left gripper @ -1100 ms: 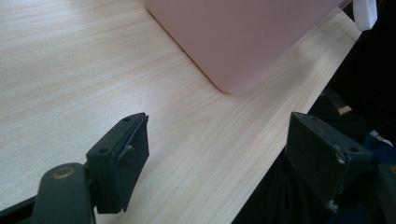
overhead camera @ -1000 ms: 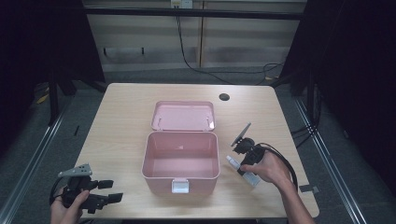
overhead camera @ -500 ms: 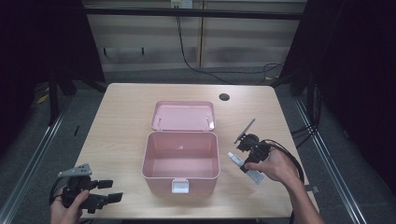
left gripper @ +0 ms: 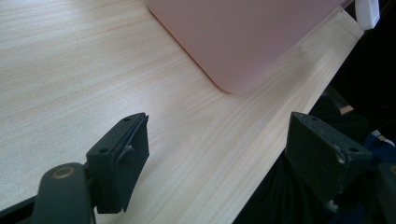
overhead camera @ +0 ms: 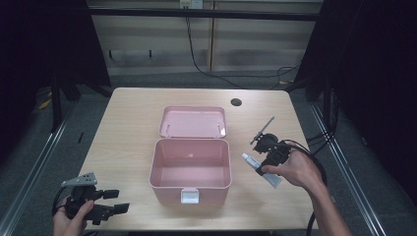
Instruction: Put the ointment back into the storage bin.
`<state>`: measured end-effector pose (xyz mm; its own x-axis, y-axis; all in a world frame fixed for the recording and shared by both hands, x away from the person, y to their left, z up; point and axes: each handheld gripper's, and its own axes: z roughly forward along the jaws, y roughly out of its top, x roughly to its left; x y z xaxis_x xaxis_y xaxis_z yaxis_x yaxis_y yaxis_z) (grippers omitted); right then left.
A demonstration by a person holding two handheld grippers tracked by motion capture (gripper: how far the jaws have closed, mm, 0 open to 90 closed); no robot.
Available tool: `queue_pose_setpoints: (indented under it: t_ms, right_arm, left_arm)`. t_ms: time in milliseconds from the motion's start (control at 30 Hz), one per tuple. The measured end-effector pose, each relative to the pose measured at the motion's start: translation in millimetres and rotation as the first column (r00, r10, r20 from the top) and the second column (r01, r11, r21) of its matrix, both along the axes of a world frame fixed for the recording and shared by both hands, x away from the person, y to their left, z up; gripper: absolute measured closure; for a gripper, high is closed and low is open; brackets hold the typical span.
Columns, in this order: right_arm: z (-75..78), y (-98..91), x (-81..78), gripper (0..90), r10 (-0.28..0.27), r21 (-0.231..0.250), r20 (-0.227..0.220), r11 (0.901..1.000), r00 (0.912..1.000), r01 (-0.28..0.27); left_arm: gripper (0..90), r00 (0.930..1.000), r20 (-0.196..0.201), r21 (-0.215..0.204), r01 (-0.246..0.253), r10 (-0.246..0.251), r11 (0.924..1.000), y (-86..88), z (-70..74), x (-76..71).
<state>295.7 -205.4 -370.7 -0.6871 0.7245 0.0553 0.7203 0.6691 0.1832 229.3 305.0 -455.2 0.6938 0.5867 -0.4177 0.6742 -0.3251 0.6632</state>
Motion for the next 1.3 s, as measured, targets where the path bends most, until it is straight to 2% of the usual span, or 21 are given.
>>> queue_pose_setpoints:
  t_ms: [367, 433, 500, 600, 667, 800, 900, 1033, 1067, 1233, 1300]
  right_arm:
    - [20.1, -2.9, 1.3, 71.2, -0.008, 0.029, 0.035, 0.9996, 0.9994, 0.007]
    - [27.7, -1.4, 3.7, 71.2, -0.014, 0.031, 0.052, 0.9995, 0.9986, 0.012]
    - [30.6, 0.3, 3.9, 71.2, -0.004, 0.027, 0.05, 0.9996, 0.9987, 0.003]
    - [44.1, 4.6, 3.4, 71.2, 0.004, 0.04, 0.069, 0.9992, 0.9976, -0.007]
    - [47.0, 5.4, 3.6, 71.2, 0.008, 0.049, 0.075, 0.9988, 0.9972, -0.011]
    - [58.2, 11.8, 3.7, 71.2, 0.04, 0.049, 0.087, 0.9978, 0.9954, -0.044]
    - [60.3, 14.8, 3.7, 71.2, 0.046, 0.046, 0.089, 0.9977, 0.9949, -0.05]
    - [63.3, 20.7, 3.4, 71.2, 0.081, 0.04, 0.088, 0.9956, 0.9928, -0.085]
    - [65.8, 25.9, 1.5, 71.2, 0.1, 0.049, 0.085, 0.9933, 0.9913, -0.105]
    - [70.1, 36.5, 0.6, 71.2, 0.134, 0.036, 0.089, 0.9898, 0.987, -0.138]
    - [73.6, 44.3, 1.2, 71.2, 0.16, 0.035, 0.093, 0.9858, 0.9827, -0.164]
  left_arm:
    - [21.5, 1.0, 0.003, 0.002, 0.002, -0.002, 1.0, -0.1, 0.2, 0.2]
    - [21.4, 1.0, 0.001, 0.008, 0.001, -0.001, 1.0, 0.0, -0.2, 0.5]
    - [21.5, 1.0, 0.003, 0.008, -0.001, 0.001, 1.0, -0.1, -0.2, 0.1]
    - [21.4, 1.0, -0.002, 0.002, -0.003, 0.003, 1.0, 0.5, -0.6, -0.1]
    - [21.4, 1.0, -0.002, 0.002, -0.002, 0.002, 1.0, 0.6, -0.6, -0.1]
    - [21.5, 1.0, -0.003, 0.0, -0.003, 0.003, 1.0, 0.1, -0.5, -0.5]
    - [21.5, 1.0, -0.004, -0.001, -0.004, 0.004, 1.0, 0.2, -0.5, -0.4]
    - [21.4, 1.0, -0.004, 0.0, -0.003, 0.003, 1.0, 0.2, -0.5, -0.5]
    - [21.5, 1.0, 0.001, 0.004, -0.001, 0.001, 1.0, 0.5, -0.3, -0.4]
    - [21.4, 1.0, 0.0, 0.001, -0.005, 0.005, 1.0, 0.1, -0.4, -0.6]
    - [21.4, 1.0, -0.003, 0.002, -0.001, 0.001, 1.0, 0.4, -0.4, -0.5]
